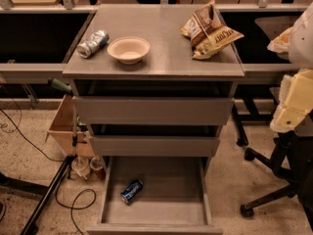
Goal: Pick pepsi can from bottom drawer and place on counter
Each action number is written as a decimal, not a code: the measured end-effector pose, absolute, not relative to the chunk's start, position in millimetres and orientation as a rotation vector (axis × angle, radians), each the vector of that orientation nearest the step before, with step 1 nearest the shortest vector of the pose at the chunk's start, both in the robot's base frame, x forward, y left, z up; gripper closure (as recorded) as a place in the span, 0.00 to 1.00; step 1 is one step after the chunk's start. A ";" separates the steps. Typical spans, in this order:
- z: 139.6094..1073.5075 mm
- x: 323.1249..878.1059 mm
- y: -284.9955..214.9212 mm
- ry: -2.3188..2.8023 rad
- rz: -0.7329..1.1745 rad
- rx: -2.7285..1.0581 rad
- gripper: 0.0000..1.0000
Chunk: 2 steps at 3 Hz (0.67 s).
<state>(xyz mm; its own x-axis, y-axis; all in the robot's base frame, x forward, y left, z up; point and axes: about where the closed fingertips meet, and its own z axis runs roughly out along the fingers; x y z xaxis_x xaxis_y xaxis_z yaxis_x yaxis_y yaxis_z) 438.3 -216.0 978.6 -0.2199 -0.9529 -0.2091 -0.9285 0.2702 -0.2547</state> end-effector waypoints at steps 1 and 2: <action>978.5 438.4 -216.0 2.225 -0.106 -1.720 0.00; 960.9 453.6 -201.8 2.213 -0.028 -1.748 0.00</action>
Offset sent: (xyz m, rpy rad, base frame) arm 0.0347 0.0315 -0.0450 0.0851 0.1058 0.0701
